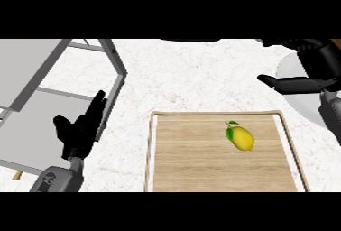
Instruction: Pick the lemon from the tray and place it in the plate
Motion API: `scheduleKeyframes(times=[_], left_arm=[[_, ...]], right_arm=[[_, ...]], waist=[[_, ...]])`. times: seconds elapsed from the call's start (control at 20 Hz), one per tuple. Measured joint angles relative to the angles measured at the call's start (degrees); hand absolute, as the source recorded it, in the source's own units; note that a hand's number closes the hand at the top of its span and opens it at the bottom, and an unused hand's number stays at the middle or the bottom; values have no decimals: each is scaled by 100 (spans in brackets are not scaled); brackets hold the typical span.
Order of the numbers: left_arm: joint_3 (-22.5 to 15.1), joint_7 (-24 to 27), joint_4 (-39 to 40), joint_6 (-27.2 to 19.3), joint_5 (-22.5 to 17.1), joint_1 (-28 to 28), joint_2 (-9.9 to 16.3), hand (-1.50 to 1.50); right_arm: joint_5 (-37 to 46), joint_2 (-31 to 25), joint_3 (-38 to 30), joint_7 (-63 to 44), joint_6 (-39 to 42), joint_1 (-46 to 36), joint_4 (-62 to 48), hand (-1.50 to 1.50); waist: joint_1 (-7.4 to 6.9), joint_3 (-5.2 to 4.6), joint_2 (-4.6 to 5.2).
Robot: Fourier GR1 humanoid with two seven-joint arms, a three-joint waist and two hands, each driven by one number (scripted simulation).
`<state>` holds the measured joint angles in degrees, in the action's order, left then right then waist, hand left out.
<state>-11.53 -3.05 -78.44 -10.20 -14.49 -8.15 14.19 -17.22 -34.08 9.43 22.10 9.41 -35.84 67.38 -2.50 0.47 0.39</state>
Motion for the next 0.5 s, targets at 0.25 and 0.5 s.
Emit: scheduleKeyframes(times=[0.25,0.5], left_arm=[[-25,-186,-168,-26,13,113,-35,0],[31,-328,-213,-2,-22,154,-19,0]], right_arm=[[66,-216,-144,819,779,-108,-696,-150],[712,-720,205,941,1298,-400,-819,-150]], waist=[[59,15,-28],[106,8,-53]])
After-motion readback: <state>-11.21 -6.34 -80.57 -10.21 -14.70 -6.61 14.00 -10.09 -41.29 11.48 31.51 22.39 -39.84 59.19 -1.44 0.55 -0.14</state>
